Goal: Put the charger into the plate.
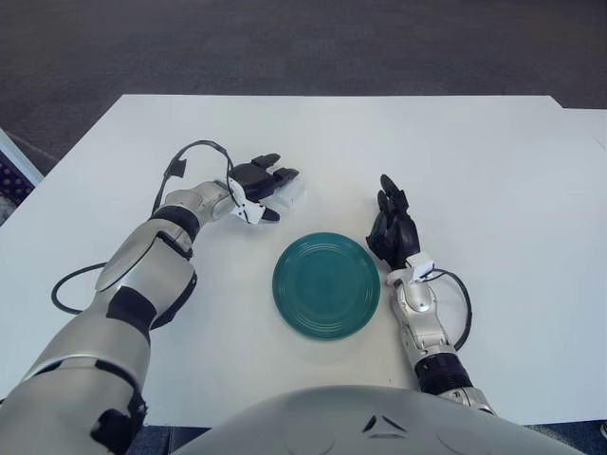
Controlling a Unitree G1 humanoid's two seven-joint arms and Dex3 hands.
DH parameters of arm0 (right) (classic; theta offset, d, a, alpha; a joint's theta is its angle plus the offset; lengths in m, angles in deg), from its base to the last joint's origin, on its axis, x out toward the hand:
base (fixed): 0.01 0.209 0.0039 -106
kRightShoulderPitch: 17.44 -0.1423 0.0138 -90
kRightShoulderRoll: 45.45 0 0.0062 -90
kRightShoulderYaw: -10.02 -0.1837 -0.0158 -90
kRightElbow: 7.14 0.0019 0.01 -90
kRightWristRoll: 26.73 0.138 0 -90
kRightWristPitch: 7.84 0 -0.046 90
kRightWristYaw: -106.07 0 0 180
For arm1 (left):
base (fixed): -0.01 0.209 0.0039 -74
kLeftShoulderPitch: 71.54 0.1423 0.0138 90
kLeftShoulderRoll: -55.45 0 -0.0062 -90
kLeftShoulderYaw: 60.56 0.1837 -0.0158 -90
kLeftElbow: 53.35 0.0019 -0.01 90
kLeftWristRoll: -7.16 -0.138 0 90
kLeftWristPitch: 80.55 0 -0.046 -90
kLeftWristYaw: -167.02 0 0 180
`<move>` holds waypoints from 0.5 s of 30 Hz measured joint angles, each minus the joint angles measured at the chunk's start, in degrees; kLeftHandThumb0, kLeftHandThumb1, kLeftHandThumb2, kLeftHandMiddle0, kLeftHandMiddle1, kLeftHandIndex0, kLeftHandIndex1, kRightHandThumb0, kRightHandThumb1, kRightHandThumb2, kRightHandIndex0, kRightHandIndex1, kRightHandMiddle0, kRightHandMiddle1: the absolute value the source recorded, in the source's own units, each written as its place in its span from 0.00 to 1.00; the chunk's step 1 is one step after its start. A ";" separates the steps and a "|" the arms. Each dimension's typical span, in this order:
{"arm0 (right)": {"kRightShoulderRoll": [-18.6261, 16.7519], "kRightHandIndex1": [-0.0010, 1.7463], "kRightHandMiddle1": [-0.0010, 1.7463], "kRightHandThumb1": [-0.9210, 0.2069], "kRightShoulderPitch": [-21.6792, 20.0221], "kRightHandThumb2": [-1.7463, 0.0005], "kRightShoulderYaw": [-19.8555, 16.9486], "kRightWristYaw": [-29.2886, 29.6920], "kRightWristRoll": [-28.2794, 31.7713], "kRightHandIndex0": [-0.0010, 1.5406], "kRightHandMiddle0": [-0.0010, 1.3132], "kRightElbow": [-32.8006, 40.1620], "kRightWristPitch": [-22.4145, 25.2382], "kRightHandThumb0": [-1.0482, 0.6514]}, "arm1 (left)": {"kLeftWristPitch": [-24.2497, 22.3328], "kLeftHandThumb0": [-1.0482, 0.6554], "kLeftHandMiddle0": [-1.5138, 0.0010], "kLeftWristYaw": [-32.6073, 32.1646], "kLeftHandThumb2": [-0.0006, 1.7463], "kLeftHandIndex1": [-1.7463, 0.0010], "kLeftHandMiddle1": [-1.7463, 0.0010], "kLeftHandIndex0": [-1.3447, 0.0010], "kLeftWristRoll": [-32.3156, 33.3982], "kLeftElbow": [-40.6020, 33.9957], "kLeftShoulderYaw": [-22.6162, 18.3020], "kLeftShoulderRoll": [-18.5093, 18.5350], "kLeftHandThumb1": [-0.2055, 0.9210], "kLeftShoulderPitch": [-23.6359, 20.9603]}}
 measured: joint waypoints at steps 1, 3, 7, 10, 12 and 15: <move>0.00 0.00 0.19 0.00 0.02 0.44 0.01 -0.07 0.01 0.05 0.00 0.00 -0.02 0.03 | 0.00 0.00 1.00 0.15 0.32 0.80 1.00 1.00 0.11 0.01 -0.02 -0.04 1.00 0.00; 0.01 0.00 0.18 0.00 0.03 0.44 0.01 -0.31 0.02 0.05 0.00 0.00 -0.04 0.03 | -0.01 0.00 1.00 0.69 0.32 0.80 1.00 1.00 0.67 0.08 -0.18 -0.20 1.00 0.00; 0.03 0.00 0.17 0.00 0.11 0.44 -0.01 -0.73 0.05 0.05 0.00 0.10 -0.04 0.02 | -0.02 0.00 1.00 1.67 0.33 0.79 1.00 1.00 1.74 0.20 -0.51 -0.62 1.00 0.00; 0.05 0.00 0.17 0.00 0.17 0.44 -0.01 -1.16 0.07 0.05 0.00 0.18 -0.04 0.02 | -0.03 0.00 1.00 2.25 0.34 0.79 1.00 1.00 2.25 0.21 -0.78 -0.93 1.00 0.00; 0.05 0.00 0.17 0.00 0.19 0.44 -0.02 -1.67 0.13 0.05 0.00 0.21 -0.05 0.02 | -0.02 0.00 1.00 2.65 0.34 0.79 1.00 1.00 2.71 0.21 -0.94 -1.09 1.00 0.00; 0.06 0.00 0.16 0.00 0.24 0.44 -0.04 -2.36 0.16 0.05 0.00 0.25 -0.06 0.02 | -0.03 0.00 1.00 3.12 0.35 0.79 1.00 1.00 3.20 0.21 -1.03 -1.31 1.00 0.00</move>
